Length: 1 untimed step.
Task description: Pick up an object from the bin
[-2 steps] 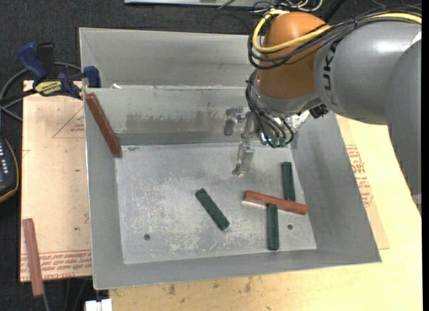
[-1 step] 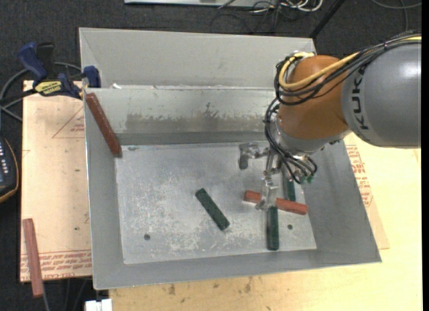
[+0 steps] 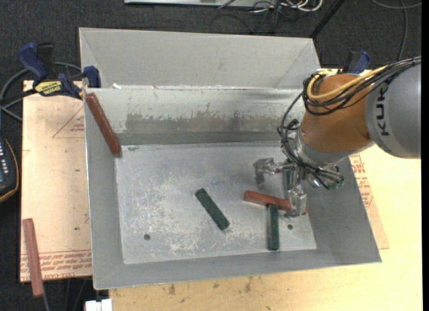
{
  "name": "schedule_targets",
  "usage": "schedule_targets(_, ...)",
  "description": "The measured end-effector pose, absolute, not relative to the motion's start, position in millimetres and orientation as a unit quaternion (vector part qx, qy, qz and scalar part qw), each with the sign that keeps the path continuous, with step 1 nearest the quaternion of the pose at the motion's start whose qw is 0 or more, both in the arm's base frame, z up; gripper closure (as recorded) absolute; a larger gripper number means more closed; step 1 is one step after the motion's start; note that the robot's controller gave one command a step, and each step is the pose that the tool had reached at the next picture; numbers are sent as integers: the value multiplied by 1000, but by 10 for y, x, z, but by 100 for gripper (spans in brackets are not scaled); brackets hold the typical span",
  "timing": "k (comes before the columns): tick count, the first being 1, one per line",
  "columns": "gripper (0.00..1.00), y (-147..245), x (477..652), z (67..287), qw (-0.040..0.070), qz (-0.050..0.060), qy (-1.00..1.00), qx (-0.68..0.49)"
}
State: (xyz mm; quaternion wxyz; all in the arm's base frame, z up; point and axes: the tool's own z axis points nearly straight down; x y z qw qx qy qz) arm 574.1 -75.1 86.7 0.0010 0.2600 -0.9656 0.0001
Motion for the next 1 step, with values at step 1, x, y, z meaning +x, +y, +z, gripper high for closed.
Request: schedule_targets(1,0,-886,5550,688,1,-1,-970,241)
